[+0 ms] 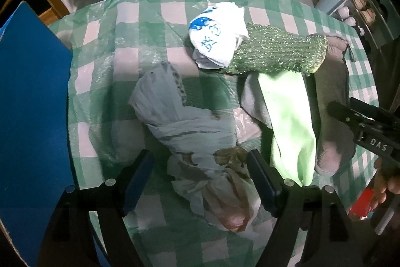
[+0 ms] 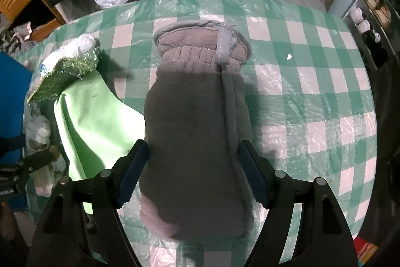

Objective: Organize soft objects
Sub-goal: 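Close the left gripper on the white plastic bundle while the right gripper grasps the grey fleece sock, then lift the white bundle with the left gripper while the right gripper lifts the grey sock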

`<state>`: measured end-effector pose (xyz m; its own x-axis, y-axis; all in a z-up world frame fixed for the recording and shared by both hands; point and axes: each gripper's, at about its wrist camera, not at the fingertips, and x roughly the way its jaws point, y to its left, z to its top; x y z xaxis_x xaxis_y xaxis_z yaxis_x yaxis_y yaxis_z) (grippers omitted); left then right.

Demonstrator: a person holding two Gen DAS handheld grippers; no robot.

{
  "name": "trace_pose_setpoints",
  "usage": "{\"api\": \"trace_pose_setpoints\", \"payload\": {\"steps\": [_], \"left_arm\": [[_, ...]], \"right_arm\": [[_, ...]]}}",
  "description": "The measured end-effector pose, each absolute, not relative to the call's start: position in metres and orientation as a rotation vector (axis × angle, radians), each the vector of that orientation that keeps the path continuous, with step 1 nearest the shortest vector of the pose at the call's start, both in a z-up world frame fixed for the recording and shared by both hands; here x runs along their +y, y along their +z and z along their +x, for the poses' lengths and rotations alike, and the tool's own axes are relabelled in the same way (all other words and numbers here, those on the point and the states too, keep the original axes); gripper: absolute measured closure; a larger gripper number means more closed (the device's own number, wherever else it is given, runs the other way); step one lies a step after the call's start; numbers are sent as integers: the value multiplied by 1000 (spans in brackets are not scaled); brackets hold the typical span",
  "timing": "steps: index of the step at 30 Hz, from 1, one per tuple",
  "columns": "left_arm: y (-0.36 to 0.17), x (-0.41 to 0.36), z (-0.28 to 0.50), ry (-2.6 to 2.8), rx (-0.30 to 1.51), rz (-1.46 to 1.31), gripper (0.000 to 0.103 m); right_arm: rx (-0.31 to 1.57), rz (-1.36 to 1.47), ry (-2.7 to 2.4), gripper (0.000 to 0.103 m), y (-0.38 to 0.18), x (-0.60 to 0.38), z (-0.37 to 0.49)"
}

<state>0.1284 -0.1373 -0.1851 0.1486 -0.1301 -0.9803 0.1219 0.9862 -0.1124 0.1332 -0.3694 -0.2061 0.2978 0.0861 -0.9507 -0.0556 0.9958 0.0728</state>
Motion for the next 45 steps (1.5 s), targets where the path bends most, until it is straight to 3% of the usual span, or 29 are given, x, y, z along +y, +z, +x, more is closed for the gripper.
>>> {"api": "trace_pose_setpoints", "payload": {"steps": [6, 14, 17, 19, 24, 27, 33, 45], "left_arm": [[-188, -144, 127, -197, 1417, 13, 26], [-190, -141, 122, -214, 1412, 4, 62], [-190, -135, 120, -222, 1408, -10, 68], [-187, -134, 118, -223, 1396, -14, 69], [-177, -129, 118, -240, 1377, -30, 71], [-170, -127, 117, -245, 1364, -30, 71], [-160, -117, 114, -243, 1341, -31, 71], [-122, -118, 95, -251, 1253, -13, 71]], "right_arm": [[1292, -30, 62, 27, -221, -361, 136], [1283, -75, 40, 26, -232, -352, 134], [1278, -87, 53, 30, -233, -350, 131], [1274, -90, 67, 37, -232, -349, 129], [1268, -136, 73, 72, -226, -347, 123], [1251, -117, 77, 83, -219, -349, 119], [1219, -92, 89, 90, -197, -352, 112], [1150, -75, 123, 91, -154, -352, 98]]}}
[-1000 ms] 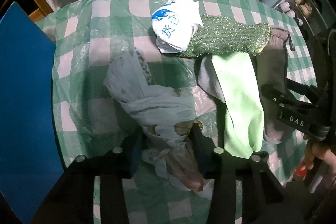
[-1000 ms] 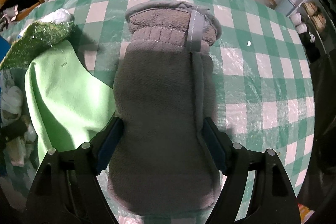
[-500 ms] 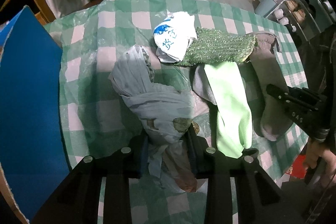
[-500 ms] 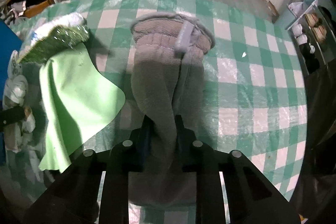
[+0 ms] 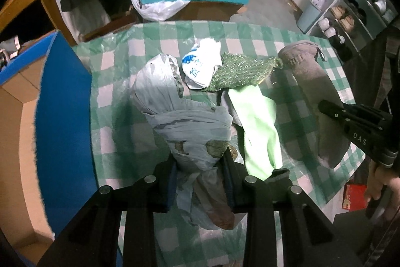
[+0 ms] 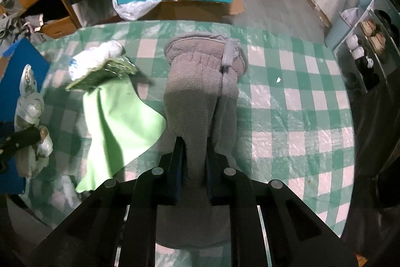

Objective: Organize soft objects
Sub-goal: 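Lift the white bundle with the left gripper while the right gripper lifts the grey sock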

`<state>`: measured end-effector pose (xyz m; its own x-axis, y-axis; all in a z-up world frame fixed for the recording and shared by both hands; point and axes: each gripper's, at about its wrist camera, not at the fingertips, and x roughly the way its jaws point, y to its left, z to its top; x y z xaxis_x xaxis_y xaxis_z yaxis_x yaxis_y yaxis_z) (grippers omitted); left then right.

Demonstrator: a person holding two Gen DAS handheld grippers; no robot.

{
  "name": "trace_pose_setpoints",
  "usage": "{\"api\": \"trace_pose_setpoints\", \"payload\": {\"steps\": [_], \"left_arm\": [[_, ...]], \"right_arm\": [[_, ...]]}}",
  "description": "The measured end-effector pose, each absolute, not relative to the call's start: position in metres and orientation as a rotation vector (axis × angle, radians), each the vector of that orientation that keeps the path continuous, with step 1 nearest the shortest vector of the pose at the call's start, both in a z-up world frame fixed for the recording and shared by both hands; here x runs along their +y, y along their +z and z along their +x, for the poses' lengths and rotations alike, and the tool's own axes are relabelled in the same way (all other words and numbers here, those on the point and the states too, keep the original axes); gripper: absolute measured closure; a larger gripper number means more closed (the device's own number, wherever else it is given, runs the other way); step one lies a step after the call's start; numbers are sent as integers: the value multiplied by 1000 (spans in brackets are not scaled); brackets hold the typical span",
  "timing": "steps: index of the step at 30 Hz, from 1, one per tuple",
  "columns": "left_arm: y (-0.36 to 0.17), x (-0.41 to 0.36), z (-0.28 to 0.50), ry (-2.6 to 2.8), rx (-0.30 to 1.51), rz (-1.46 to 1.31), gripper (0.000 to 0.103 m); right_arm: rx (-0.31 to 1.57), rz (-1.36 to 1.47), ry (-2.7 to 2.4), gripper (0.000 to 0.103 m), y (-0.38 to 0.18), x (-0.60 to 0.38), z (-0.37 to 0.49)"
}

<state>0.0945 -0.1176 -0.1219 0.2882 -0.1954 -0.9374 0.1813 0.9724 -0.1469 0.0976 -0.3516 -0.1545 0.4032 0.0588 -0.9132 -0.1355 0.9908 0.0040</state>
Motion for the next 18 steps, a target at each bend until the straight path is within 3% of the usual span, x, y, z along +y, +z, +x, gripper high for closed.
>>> {"api": "trace_pose_setpoints", "payload": {"steps": [18], "left_arm": [[-88, -100, 69, -237, 1174, -20, 71]], "right_arm": [[1053, -94, 202, 91, -98, -323, 69]]}}
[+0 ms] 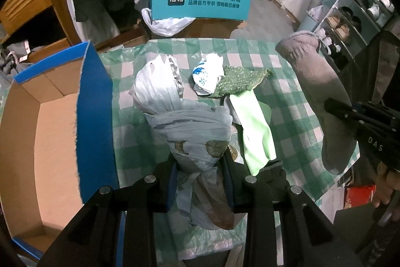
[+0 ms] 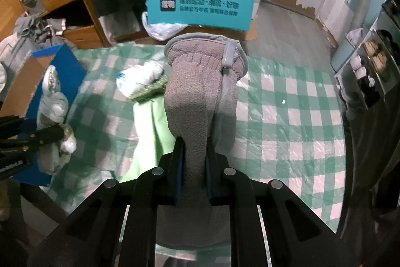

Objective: Organize soft objects
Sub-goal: 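Lift the white bundle with the left gripper while the right gripper lifts the grey sock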

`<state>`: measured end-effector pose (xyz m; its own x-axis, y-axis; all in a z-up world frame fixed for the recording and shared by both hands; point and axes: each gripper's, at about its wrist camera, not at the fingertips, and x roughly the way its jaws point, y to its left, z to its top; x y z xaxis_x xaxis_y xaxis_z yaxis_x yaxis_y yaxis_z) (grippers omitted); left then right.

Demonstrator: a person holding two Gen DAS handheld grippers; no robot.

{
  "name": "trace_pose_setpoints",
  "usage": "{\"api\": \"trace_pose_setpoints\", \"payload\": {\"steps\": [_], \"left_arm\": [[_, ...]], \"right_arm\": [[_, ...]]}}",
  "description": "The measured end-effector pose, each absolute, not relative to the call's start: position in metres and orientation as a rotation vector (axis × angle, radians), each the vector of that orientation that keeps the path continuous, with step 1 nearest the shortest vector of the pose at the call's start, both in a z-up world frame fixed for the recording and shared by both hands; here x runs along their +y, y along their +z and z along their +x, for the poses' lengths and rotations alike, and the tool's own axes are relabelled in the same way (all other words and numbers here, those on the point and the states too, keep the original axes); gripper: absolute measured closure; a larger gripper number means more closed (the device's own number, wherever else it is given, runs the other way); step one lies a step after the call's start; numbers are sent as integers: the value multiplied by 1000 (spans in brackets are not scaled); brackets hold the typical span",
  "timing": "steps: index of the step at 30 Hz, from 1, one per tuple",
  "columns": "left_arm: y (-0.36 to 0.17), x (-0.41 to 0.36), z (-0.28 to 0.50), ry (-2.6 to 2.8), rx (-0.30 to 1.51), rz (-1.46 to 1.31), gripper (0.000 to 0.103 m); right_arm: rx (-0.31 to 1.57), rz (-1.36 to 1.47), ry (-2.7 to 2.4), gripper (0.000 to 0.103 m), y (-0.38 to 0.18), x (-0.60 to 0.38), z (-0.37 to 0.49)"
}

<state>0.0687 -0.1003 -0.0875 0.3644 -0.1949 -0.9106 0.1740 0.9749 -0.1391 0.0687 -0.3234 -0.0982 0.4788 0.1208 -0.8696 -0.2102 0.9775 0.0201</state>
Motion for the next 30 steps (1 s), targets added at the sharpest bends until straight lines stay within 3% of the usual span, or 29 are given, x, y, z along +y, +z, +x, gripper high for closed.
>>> {"api": "trace_pose_setpoints", "payload": {"steps": [30], "left_arm": [[-46, -62, 39, -213, 1089, -49, 71]], "right_arm": [[955, -127, 382, 91, -42, -249, 49]]}}
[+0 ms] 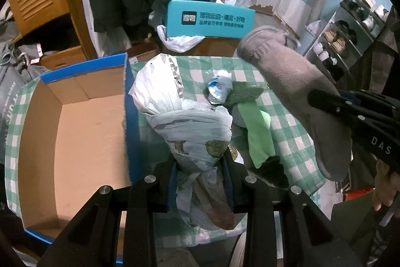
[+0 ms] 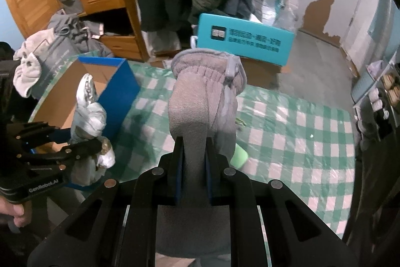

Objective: Organize soft objects
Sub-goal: 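Lift the white bundle with the left gripper while the right gripper lifts the grey sock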

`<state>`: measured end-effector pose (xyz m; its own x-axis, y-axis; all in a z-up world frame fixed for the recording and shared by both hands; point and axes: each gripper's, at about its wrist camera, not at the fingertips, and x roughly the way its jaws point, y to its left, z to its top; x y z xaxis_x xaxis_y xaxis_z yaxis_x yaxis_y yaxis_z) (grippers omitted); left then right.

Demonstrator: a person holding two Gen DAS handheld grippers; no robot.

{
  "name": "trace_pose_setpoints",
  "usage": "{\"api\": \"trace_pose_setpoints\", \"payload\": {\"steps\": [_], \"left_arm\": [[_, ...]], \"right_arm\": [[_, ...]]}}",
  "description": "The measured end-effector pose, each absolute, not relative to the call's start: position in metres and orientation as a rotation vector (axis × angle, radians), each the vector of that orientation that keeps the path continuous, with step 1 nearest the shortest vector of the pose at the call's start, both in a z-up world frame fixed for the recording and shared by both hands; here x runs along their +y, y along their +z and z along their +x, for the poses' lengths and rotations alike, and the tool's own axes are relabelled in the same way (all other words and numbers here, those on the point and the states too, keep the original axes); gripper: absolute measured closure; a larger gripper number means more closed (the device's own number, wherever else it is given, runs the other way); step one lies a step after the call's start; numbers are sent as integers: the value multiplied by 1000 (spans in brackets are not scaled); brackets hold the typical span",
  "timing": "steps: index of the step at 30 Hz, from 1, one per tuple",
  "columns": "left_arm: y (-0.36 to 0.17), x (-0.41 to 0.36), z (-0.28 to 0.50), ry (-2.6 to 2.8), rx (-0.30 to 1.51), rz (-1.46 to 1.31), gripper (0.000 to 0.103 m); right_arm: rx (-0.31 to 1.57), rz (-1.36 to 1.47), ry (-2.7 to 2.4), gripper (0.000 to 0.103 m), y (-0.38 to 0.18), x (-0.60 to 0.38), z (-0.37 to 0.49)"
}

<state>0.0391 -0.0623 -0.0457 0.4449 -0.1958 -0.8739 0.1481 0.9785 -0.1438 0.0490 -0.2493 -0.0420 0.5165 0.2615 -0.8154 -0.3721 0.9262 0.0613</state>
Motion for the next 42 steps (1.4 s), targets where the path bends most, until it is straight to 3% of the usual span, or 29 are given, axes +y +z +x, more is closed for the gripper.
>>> {"api": "trace_pose_setpoints", "payload": {"steps": [4, 11, 16, 19, 21, 24, 42], "left_arm": [[-45, -49, 38, -198, 1084, -63, 71], [-54, -27, 38, -163, 1095, -101, 71], [-63, -12, 37, -148, 1114, -132, 71], [-65, -7, 36, -144, 1116, -141, 71], [-65, -5, 36, -145, 1117, -148, 71], [-65, -5, 36, -147, 1117, -153, 71], [-89, -20, 37, -177, 1160, -126, 71]], "right_arm": [[944, -141, 411, 92, -38, -232, 47], [936, -183, 423, 103, -45, -204, 53], [1016, -167, 444, 102, -66, -198, 63], [1086, -163, 438, 95, -87, -197, 66], [1137, -159, 425, 69, -100, -199, 67], [1161, -178, 415, 53, -116, -199, 62], [1293, -259, 382, 50, -170, -177, 56]]}}
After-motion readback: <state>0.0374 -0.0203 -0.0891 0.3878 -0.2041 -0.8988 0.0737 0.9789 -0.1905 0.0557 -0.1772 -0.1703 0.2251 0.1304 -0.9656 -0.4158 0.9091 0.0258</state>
